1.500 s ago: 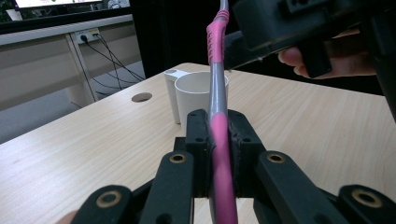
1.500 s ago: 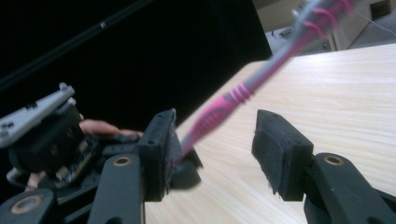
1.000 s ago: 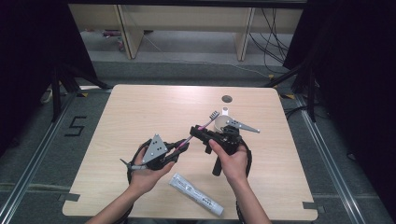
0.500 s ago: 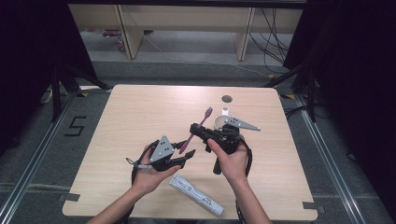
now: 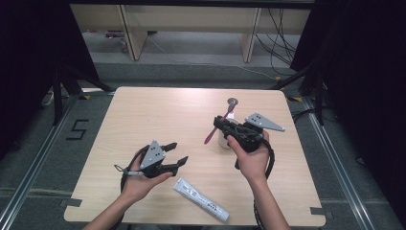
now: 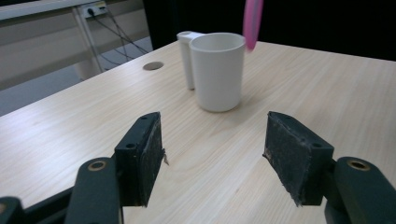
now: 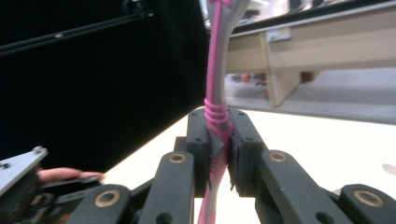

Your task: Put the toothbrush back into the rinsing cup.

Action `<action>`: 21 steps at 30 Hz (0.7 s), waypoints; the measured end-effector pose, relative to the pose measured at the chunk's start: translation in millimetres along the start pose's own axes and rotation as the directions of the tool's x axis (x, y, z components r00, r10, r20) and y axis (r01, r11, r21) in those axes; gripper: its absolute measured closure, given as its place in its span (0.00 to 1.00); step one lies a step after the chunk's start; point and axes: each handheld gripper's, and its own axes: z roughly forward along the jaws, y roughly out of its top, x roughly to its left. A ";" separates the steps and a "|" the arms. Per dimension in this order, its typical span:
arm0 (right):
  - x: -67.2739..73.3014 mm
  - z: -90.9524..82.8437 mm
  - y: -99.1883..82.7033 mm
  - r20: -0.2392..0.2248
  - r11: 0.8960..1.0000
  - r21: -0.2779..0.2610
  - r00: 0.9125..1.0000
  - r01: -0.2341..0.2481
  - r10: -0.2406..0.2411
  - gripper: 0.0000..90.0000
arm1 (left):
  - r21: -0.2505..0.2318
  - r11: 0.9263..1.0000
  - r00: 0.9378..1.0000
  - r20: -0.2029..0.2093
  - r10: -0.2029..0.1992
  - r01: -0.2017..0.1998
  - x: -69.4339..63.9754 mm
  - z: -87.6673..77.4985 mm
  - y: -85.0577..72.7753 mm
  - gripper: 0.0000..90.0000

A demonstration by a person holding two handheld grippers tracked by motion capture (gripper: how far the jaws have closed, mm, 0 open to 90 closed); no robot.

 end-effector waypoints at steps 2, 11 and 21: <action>-4.2 -4.0 5.8 0.033 1.000 -0.005 0.999 0.024 -0.024 0.89 | -0.001 1.000 1.000 -0.020 -0.011 0.011 6.4 -5.8 -5.7 0.41; -14.8 -8.3 28.1 0.136 0.993 -0.033 0.985 0.110 -0.104 0.89 | -0.009 0.999 0.995 -0.085 -0.048 0.047 26.9 -24.0 -30.2 0.40; -20.8 -4.1 35.1 0.198 0.987 -0.022 0.969 0.157 -0.150 0.89 | -0.049 0.996 0.987 -0.143 -0.079 0.073 40.6 -35.0 -52.1 0.40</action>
